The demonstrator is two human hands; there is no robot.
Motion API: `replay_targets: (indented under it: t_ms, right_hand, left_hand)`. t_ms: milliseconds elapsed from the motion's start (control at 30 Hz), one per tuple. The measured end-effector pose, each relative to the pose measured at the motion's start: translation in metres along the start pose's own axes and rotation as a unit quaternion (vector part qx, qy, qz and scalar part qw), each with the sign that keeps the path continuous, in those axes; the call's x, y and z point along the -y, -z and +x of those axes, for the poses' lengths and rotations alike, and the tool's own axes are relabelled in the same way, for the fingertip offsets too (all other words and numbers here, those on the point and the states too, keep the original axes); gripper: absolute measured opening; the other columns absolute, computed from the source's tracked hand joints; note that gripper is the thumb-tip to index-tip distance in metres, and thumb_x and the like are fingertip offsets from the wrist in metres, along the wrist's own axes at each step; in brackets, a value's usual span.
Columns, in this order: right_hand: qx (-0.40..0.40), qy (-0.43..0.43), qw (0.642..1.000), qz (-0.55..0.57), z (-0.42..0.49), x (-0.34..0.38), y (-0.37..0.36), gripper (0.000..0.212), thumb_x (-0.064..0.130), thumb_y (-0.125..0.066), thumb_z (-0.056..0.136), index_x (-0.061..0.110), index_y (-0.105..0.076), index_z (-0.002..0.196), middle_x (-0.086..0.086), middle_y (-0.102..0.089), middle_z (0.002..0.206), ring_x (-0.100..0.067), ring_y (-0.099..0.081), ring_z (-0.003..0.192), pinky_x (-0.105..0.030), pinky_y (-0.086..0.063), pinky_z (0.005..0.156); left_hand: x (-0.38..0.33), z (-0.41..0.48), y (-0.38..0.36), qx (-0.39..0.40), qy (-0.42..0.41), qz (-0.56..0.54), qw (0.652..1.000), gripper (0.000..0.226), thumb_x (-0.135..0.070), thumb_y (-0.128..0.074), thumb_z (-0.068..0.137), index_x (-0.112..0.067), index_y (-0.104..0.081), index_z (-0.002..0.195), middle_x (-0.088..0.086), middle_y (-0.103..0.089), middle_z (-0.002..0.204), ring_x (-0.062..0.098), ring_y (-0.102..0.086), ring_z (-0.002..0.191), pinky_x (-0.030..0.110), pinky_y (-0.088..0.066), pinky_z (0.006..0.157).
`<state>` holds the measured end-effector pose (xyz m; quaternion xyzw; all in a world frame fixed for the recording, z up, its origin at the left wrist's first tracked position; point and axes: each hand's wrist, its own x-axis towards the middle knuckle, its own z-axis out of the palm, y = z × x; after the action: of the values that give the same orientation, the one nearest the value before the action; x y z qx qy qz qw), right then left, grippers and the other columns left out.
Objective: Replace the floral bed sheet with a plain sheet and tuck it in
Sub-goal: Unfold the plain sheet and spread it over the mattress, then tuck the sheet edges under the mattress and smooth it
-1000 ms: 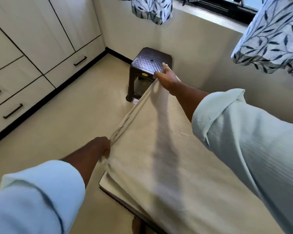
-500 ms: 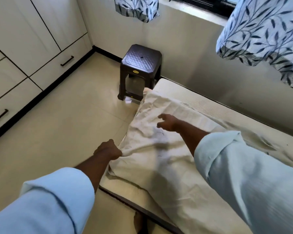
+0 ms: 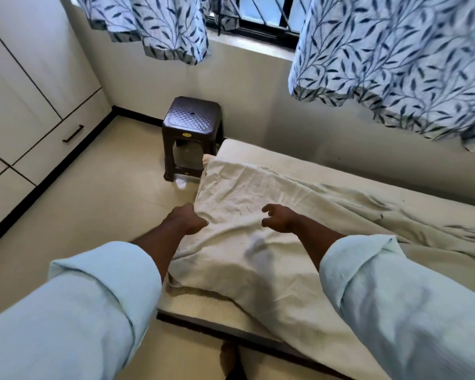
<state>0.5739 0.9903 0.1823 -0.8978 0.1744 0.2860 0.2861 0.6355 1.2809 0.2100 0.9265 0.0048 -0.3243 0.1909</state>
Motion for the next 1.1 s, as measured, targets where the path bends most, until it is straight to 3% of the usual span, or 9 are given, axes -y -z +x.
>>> replay_targets:
  t_ms: [200, 433, 533, 800, 933, 1100]
  right_hand:
    - [-0.028, -0.012, 0.999, 0.037, -0.049, -0.022, -0.035, 0.058, 0.029, -0.071, 0.089, 0.017, -0.053, 0.143, -0.012, -0.058, 0.142, -0.026, -0.055, 0.13, -0.028, -0.043, 0.101]
    - [-0.038, -0.055, 0.992, 0.111, -0.108, -0.036, -0.088, 0.06, 0.025, -0.073, 0.086, 0.018, -0.054, 0.143, -0.012, -0.055, 0.145, -0.025, -0.059, 0.125, -0.032, -0.051, 0.099]
    - [-0.052, -0.085, 0.985, 0.141, -0.122, -0.026, -0.096, 0.06, 0.026, -0.075, 0.085, 0.017, -0.056, 0.141, -0.012, -0.054, 0.144, -0.025, -0.059, 0.125, -0.037, -0.053, 0.101]
    - [-0.082, -0.155, 0.968, 0.18, -0.098, 0.068, -0.132, 0.06, 0.033, -0.072, 0.085, 0.019, -0.055, 0.141, -0.009, -0.054, 0.146, -0.023, -0.057, 0.128, -0.033, -0.049, 0.103]
    - [-0.076, -0.161, 0.961, 0.212, -0.067, 0.133, -0.153, 0.06, 0.032, -0.072, 0.087, 0.018, -0.054, 0.143, -0.01, -0.056, 0.144, -0.024, -0.058, 0.127, -0.033, -0.049, 0.103]
    - [-0.072, -0.159, 0.956, 0.237, -0.031, 0.195, -0.171, 0.058, 0.029, -0.069, 0.088, 0.017, -0.053, 0.143, -0.011, -0.055, 0.145, -0.024, -0.053, 0.132, -0.031, -0.046, 0.104]
  left_hand:
    - [0.012, -0.027, -0.006, -0.004, -0.035, 0.016, 0.999, 0.083, -0.056, -0.073, 0.078, -0.014, -0.045, 0.144, 0.011, -0.053, 0.144, 0.032, -0.054, 0.126, 0.037, -0.048, 0.097]
    - [0.022, -0.058, -0.028, 0.038, -0.08, 0.082, 0.993, 0.078, -0.05, -0.075, 0.08, -0.012, -0.048, 0.142, 0.012, -0.051, 0.146, 0.031, -0.051, 0.129, 0.035, -0.046, 0.103]
    - [0.016, -0.056, -0.016, 0.048, -0.116, 0.083, 0.989, 0.072, -0.048, -0.076, 0.083, -0.011, -0.051, 0.139, 0.011, -0.052, 0.144, 0.029, -0.051, 0.129, 0.03, -0.044, 0.097]
    - [0.054, -0.003, 0.066, 0.107, -0.17, 0.077, 0.977, 0.068, -0.051, -0.078, 0.078, -0.014, -0.058, 0.132, 0.008, -0.058, 0.137, 0.027, -0.057, 0.119, 0.034, -0.05, 0.099]
    - [0.088, 0.029, 0.114, 0.115, -0.181, 0.118, 0.97, 0.056, -0.044, -0.073, 0.088, -0.01, -0.058, 0.13, 0.01, -0.061, 0.13, 0.028, -0.059, 0.111, 0.028, -0.044, 0.079]
    - [0.105, 0.076, 0.159, 0.103, -0.189, 0.186, 0.959, 0.049, -0.05, -0.069, 0.089, -0.007, -0.063, 0.112, 0.015, -0.067, 0.117, 0.03, -0.065, 0.103, 0.028, -0.046, 0.071]
